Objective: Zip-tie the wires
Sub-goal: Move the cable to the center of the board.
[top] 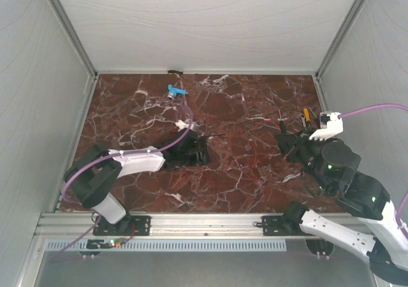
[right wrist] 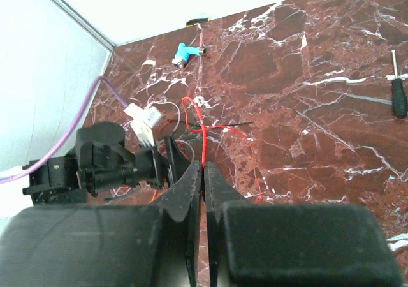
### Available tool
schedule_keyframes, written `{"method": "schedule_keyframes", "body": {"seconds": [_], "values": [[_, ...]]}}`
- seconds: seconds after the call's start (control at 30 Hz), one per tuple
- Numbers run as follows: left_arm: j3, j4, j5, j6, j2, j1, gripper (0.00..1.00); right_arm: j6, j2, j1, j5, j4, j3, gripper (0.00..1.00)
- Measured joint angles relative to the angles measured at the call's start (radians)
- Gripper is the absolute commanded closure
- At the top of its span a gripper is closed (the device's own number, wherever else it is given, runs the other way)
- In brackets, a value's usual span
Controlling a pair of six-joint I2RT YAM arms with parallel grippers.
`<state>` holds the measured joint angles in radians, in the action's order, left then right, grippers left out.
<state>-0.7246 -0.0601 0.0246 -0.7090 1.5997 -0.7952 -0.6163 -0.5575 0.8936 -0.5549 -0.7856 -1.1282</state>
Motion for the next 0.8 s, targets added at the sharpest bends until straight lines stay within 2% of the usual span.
{"method": "schedule_keyframes", "body": {"seconds": [0.2,0.47,0.67,0.8], "values": [[0.039,0.000,0.069,0.029,-0.039,0.209,0.18,0.000,0.000,0.000,-0.006,-0.006,0.003,1.00],[0.006,0.002,0.063,0.082,-0.008,0.531,0.18,-0.002,-0.005,0.000,-0.006,-0.007,0.038,1.00],[-0.111,0.006,0.027,0.108,0.097,0.690,0.17,-0.003,-0.012,0.000,0.000,-0.007,0.040,1.00],[-0.135,0.027,0.011,0.111,0.108,0.760,0.11,-0.002,-0.014,0.000,0.011,-0.007,0.040,1.00]]}}
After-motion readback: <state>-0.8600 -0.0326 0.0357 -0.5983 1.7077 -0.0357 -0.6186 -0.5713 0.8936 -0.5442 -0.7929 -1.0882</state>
